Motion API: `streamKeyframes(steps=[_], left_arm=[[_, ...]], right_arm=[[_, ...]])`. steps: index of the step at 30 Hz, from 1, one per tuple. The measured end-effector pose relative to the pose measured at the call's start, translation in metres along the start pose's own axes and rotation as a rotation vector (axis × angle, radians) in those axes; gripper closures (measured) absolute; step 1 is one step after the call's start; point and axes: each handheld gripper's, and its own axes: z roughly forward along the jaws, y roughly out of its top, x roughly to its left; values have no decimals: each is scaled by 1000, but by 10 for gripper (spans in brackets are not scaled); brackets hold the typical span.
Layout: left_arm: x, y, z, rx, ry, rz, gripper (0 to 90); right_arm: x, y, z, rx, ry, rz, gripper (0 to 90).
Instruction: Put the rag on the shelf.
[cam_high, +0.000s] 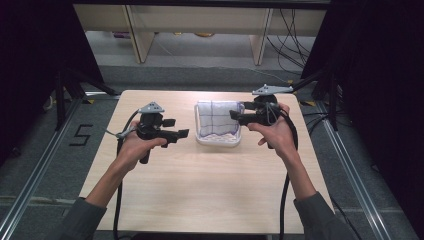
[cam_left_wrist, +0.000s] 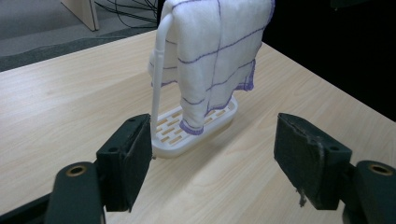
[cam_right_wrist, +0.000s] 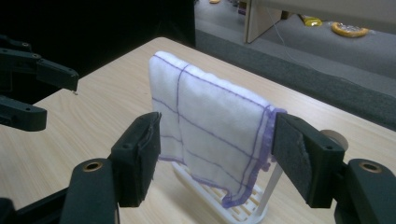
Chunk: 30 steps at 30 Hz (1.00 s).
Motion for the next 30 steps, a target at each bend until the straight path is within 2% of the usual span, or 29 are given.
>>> streamKeyframes(steps=[2, 4, 5, 6, 11, 14, 17, 18, 19, 20, 21, 22, 23, 25, 29, 30], left_arm=[[-2, -5, -3, 2, -9, -1, 278], [-4, -11, -5, -2, -16, 8, 278], [-6, -13, -6, -1, -13, 13, 277], [-7, -16, -7, 3, -18, 13, 277], [-8, -26, -7, 8, -25, 18, 269], [-9, -32, -8, 5, -26, 18, 267], [-10, -38, -7, 18, -31, 28, 266], [-12, -39, -8, 27, -17, 30, 264], [-12, -41, -8, 17, -20, 28, 264], [-12, -42, -9, 21, -17, 30, 264], [-12, -44, -9, 13, -24, 29, 263], [-12, -47, -11, 21, -21, 35, 261], [-12, -49, -12, 25, -16, 38, 259], [-12, -53, -14, 29, -13, 43, 255], [-12, -61, -15, 32, -11, 26, 252], [-11, -64, -15, 36, -16, 27, 251]], right_arm=[[-1, -4, 0, -1, 6, -12, 337], [1, -8, 0, -3, 21, 11, 336], [0, -10, 0, -9, 24, 3, 336], [2, -12, 0, -10, 20, 15, 336], [4, -25, -1, -15, 13, -5, 336], [5, -31, -1, -13, 18, 6, 336], [6, -38, 0, -20, 43, 20, 334], [6, -41, 0, -21, 45, 25, 334], [7, -45, 2, -24, 44, 30, 334], [7, -47, 2, 8, 41, 29, 332], [8, -50, 3, 13, 49, 29, 332], [8, -53, 4, 3, 49, 35, 331], [6, -56, 3, 3, 47, 18, 326], [5, -60, 4, 11, 67, 23, 317], [4, -66, 5, 19, 59, 48, 306], [4, -68, 8, 6, 58, 38, 305]])
